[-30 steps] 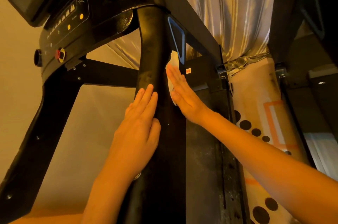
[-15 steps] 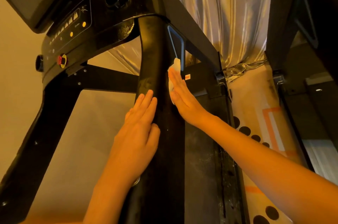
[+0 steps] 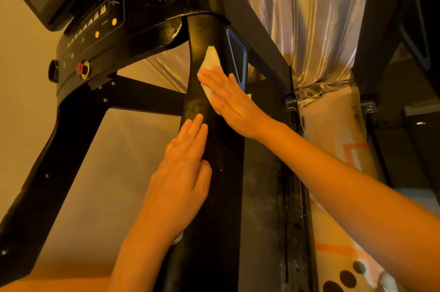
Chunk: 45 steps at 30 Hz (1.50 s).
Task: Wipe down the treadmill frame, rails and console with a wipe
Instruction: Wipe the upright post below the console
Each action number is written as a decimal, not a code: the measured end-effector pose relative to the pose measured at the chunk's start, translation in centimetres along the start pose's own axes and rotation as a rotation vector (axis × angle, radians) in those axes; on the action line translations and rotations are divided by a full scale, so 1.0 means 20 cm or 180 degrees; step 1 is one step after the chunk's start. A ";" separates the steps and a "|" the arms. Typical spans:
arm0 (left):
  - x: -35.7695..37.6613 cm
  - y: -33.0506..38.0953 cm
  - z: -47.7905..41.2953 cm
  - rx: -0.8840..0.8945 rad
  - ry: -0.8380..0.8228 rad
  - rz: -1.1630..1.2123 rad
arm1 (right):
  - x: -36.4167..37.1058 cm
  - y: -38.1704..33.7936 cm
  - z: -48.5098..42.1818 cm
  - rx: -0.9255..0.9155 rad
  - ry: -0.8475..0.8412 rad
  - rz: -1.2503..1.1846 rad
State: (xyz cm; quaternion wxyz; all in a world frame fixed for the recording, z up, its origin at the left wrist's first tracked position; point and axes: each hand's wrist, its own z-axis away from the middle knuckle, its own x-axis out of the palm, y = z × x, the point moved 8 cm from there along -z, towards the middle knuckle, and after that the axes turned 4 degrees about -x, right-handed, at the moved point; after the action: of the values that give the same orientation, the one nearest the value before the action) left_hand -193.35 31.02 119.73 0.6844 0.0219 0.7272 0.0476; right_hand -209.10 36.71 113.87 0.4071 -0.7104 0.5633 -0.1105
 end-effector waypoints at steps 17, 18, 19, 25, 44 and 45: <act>0.00 -0.02 0.13 -0.0040 -0.0181 0.0012 | 0.00 -0.11 -0.17 -0.0270 -0.0617 0.0735; 0.00 -0.02 0.16 -0.0095 -0.0196 0.0071 | 0.01 -0.11 -0.15 -0.0236 -0.0556 0.0647; 0.01 -0.03 0.19 -0.0154 -0.0203 0.0128 | 0.01 -0.11 -0.12 -0.0214 -0.0479 0.0521; 0.00 -0.04 0.22 -0.0276 -0.0148 0.0370 | 0.06 0.11 0.25 0.0186 -0.0077 -0.0206; -0.01 -0.02 0.21 -0.0235 -0.0052 0.0366 | 0.21 0.18 0.39 0.0727 0.0399 -0.0757; -0.01 -0.03 0.21 -0.0222 -0.0060 0.0353 | 0.19 0.15 0.35 0.0697 0.0391 -0.0742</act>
State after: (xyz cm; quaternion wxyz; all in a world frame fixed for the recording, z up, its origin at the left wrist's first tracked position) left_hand -189.07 30.65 119.56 0.6878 0.0387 0.7164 0.1105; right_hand -205.60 36.41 106.09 0.4312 -0.7143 0.4856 -0.2609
